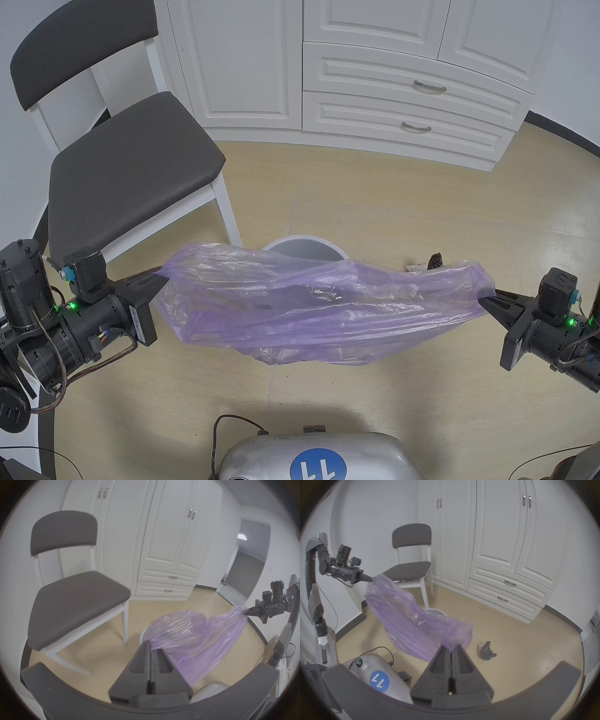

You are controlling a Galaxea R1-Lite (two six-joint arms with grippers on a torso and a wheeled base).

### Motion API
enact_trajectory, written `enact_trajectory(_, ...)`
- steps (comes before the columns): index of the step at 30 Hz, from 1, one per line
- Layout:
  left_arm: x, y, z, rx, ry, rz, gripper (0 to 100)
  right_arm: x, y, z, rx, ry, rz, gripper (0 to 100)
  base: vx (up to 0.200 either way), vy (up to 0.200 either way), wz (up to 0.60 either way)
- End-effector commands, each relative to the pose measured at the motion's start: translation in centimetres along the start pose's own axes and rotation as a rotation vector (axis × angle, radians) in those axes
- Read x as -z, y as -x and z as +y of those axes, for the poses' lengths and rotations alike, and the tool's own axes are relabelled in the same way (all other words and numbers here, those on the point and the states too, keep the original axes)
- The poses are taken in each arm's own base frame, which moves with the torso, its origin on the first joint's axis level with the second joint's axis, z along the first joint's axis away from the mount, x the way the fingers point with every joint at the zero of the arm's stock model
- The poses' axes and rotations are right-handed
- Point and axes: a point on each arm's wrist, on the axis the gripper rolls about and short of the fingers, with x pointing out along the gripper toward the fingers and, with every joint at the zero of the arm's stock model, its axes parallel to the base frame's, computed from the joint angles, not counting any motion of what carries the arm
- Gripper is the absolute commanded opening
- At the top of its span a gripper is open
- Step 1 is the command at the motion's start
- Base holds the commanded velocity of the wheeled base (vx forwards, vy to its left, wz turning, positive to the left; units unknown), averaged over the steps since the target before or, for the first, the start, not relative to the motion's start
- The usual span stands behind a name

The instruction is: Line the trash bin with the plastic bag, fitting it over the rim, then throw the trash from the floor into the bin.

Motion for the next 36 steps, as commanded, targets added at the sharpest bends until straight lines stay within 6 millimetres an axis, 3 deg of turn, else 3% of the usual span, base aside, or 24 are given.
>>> enact_trajectory(1,-1.0,-0.8,-2.0,0.079,-0.045,-0.061,0,-1.1,0.9,1.2,-0.073,-0.004,-0.077,0,0.000,0.000,0.00)
enact_trajectory(10,-1.3,-0.7,-5.1,0.216,-0.054,-0.118,0,-1.5,-1.2,3.4,-0.140,-0.097,-0.131,0,0.000,0.000,0.00)
enact_trajectory(14,-1.2,-1.0,-5.1,0.184,-0.054,-0.124,0,-1.1,-1.5,3.7,-0.139,-0.095,-0.142,0,0.000,0.000,0.00)
enact_trajectory(17,-1.7,-1.6,-3.1,0.024,-0.042,-0.147,0,-0.4,-0.9,3.2,-0.124,-0.071,-0.133,0,0.000,0.000,0.00)
enact_trajectory(20,-1.9,-1.8,-1.9,-0.030,-0.043,-0.152,0,0.1,-1.0,2.6,-0.095,-0.033,-0.114,0,0.000,0.000,0.00)
enact_trajectory(26,-1.4,-3.2,2.3,-0.217,-0.104,-0.108,0,1.7,-1.3,0.6,0.022,0.090,-0.042,0,0.000,0.000,0.00)
enact_trajectory(36,-0.2,-4.3,3.1,-0.303,-0.136,-0.040,0,3.2,-2.0,-1.2,0.120,0.188,0.052,0,0.000,0.000,0.00)
